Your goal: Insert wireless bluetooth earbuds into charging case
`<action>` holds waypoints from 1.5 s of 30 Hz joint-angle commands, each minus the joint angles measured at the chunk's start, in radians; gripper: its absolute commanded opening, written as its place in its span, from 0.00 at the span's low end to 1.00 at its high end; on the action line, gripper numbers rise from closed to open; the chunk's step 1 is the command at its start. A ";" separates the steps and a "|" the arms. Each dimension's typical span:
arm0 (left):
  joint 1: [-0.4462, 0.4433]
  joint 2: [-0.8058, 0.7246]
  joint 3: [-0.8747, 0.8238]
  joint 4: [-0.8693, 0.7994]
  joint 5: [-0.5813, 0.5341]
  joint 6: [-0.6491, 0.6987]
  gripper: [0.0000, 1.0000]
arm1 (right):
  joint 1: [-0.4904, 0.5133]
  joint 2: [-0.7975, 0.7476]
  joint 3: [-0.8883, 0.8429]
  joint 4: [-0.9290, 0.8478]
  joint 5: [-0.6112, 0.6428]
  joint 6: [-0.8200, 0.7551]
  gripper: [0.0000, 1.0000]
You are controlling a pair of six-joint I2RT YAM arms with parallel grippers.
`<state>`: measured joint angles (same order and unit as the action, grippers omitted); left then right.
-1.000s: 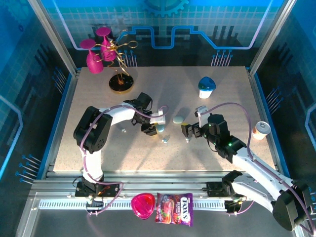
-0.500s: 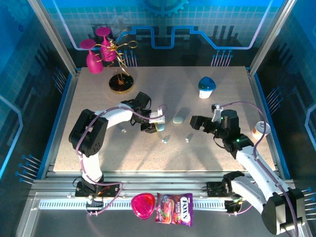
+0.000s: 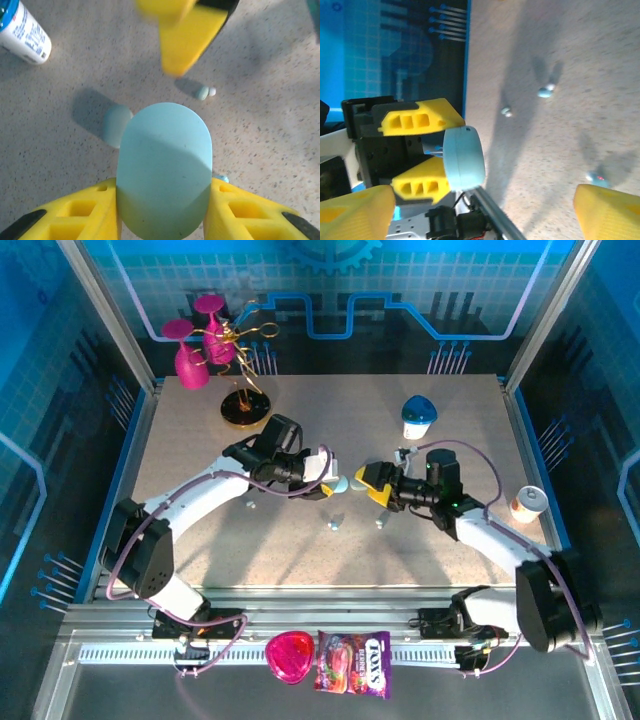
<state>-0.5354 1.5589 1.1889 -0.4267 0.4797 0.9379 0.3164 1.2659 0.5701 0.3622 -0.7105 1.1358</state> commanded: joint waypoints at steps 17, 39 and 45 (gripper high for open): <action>-0.027 -0.071 0.022 -0.052 0.046 -0.048 0.41 | 0.099 0.148 0.008 0.394 -0.053 0.212 0.60; -0.018 -0.062 0.032 -0.023 0.023 -0.081 0.48 | 0.087 0.003 0.003 0.181 -0.043 0.163 0.18; 0.005 -0.131 -0.040 0.160 0.109 -0.223 0.79 | 0.058 -0.064 0.025 0.193 -0.045 0.205 0.09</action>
<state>-0.5476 1.4956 1.1847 -0.3908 0.5186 0.7994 0.3996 1.2530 0.5674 0.5465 -0.7418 1.3155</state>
